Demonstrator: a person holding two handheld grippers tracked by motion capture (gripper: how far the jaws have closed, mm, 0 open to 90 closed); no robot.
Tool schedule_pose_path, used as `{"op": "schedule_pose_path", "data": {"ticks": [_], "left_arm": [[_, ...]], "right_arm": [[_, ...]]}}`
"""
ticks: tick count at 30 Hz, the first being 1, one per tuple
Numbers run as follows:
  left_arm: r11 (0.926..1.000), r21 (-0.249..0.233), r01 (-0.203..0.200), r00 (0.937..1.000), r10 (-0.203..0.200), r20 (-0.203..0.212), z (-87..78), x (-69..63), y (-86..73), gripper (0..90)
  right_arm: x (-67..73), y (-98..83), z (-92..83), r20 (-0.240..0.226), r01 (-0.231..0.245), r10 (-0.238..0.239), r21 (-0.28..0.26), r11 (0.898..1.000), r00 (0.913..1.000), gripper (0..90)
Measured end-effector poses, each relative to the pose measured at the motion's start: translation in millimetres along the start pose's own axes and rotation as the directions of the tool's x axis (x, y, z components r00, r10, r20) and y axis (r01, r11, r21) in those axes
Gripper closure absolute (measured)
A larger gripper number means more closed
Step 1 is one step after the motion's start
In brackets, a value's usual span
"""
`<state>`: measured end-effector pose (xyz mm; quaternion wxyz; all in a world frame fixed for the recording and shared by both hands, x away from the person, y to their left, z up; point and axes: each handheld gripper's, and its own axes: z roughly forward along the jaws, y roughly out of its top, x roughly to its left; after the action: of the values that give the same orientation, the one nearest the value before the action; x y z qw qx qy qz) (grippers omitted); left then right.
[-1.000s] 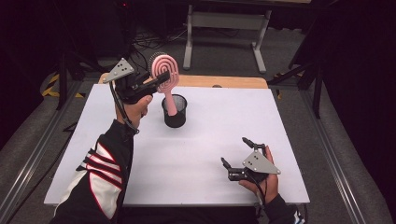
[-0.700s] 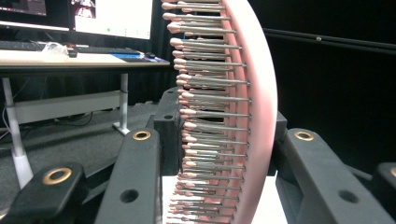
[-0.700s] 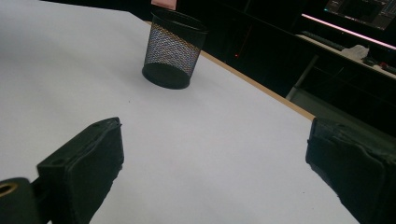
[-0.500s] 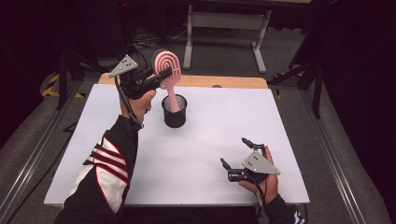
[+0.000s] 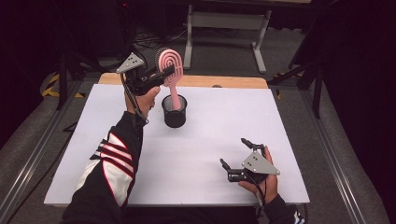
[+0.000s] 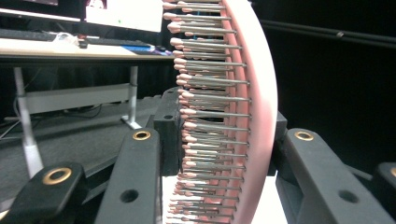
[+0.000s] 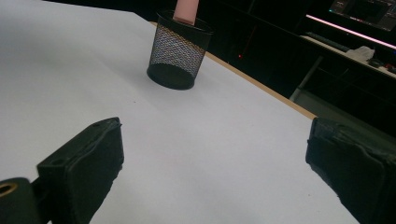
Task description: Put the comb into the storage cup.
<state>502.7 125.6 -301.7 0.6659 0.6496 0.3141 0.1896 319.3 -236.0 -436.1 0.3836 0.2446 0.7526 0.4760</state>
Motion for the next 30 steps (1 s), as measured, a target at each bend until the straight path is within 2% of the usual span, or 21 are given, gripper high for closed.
{"op": "schedule_pose_path", "data": {"ticks": [12, 30], "left_arm": [[0.9990, 0.024, 0.038, 0.9990, -0.038, -0.026, 9.3, 12.8, -12.2, 63.6], [0.9963, 0.047, 0.072, 0.9972, -0.071, -0.023, 12.4, 16.8, -33.3, 63.6]], "right_arm": [[0.1, -0.2, 0.0, -0.006, -0.002, 0.002, -0.001, 1.000, 1.0000, 4.7], [0.7, -0.3, 0.7, -0.008, -0.002, 0.002, 0.001, 1.000, 1.0000, 4.7]]}}
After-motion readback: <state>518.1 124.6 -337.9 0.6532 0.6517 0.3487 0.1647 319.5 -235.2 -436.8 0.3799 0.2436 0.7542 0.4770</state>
